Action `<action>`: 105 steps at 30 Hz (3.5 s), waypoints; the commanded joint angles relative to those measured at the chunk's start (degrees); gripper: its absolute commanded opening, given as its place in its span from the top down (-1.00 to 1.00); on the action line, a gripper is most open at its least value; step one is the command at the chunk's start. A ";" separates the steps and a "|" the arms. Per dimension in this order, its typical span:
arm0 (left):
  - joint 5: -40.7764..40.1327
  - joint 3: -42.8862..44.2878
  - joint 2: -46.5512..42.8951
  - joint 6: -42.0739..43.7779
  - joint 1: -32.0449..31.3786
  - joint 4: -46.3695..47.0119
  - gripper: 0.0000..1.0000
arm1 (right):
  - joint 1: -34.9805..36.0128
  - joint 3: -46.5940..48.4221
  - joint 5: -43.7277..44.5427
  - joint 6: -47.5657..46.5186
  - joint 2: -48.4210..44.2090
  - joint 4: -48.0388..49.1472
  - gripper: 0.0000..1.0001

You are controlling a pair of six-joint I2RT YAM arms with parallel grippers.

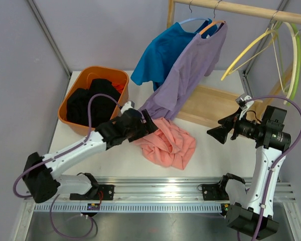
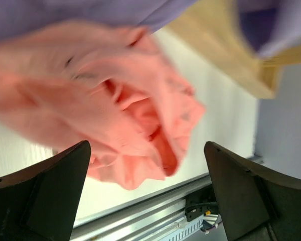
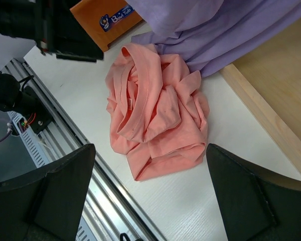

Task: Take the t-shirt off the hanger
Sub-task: Place the tshirt into the basket

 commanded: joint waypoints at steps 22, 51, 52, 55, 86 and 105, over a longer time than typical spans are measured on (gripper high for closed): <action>7.43 -3.88 33.13 -15.40 -3.23 14.14 0.47 | 0.26 -2.05 2.03 2.74 -2.78 4.13 -0.99; -29.74 30.36 -17.95 42.86 -4.37 -22.23 1.00 | 0.26 -6.00 2.64 5.11 -6.29 8.87 -0.99; -31.31 32.38 -16.98 45.84 -3.15 -22.14 1.00 | 0.26 -6.35 2.64 5.11 -6.55 9.14 -0.99; -29.24 38.37 -13.47 50.16 2.37 -19.42 1.00 | 0.26 -7.23 2.82 5.63 -7.35 10.10 -0.99; 14.53 46.41 10.02 36.20 48.28 -3.00 1.00 | 0.26 -7.76 2.64 4.23 -5.41 8.88 -0.99; 24.83 3.31 14.06 31.45 50.65 10.29 -0.20 | 0.26 -4.78 4.23 4.05 -5.51 6.16 -0.99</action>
